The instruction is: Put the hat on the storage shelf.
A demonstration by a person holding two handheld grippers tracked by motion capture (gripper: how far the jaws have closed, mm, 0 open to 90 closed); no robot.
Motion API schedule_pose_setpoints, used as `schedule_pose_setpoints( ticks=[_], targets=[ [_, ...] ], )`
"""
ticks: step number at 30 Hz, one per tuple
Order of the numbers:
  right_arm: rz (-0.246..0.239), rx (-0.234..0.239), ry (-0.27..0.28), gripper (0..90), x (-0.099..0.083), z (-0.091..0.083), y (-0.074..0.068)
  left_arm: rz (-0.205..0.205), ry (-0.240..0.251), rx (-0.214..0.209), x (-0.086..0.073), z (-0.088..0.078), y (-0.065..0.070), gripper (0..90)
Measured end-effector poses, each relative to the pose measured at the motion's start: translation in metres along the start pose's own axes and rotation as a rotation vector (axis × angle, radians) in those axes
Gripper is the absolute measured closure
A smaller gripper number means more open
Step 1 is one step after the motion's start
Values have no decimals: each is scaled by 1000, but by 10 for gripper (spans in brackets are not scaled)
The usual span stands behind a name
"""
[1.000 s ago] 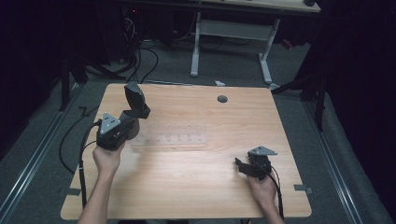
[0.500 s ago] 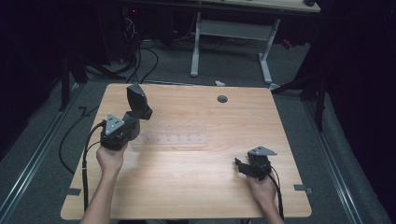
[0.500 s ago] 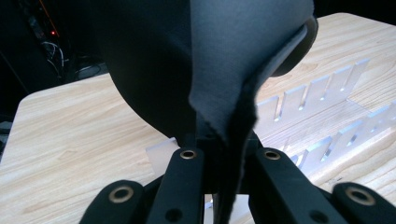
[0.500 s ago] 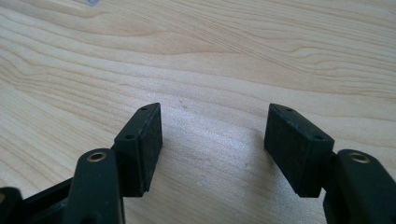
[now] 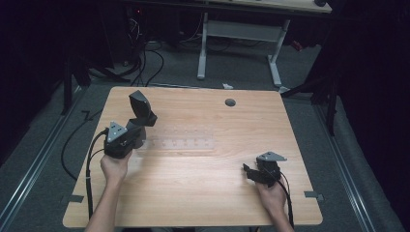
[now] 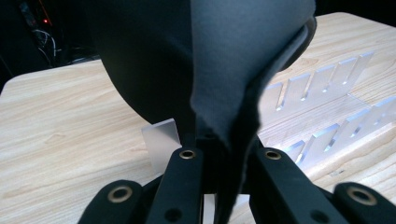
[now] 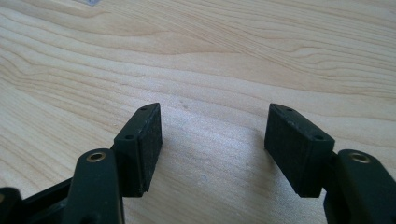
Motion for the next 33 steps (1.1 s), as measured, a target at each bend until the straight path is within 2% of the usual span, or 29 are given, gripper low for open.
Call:
schedule_pose_setpoints(
  ticks=[3,14,19,23,24,26,33],
  targets=[
    [0,0,0,371,0,0,0,18,-14,5,-3,-1,0,844],
    [0,0,0,370,0,0,0,11,-50,32,-4,-6,-7,801],
    [0,0,0,370,0,0,0,-1,-57,47,-2,-9,-7,700],
    [0,1,0,370,0,0,0,-14,-65,58,0,-11,-7,564],
    [0,0,0,370,0,0,0,-27,-60,57,1,-12,-8,534],
    [1,0,0,370,0,0,0,-62,-68,54,4,-15,-7,503],
    [1,1,0,370,0,0,0,-83,-75,64,5,-26,-9,436]
  ],
)
Point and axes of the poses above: each handheld gripper's, and its own axes: z roughly forward along the jaws, x roughly out of its top, y roughly to its right, the point moved 2 cm from there along z, roughly forward along the jaws, and after that the axes turned 13 degrees about -z, right-handed, at the moved point
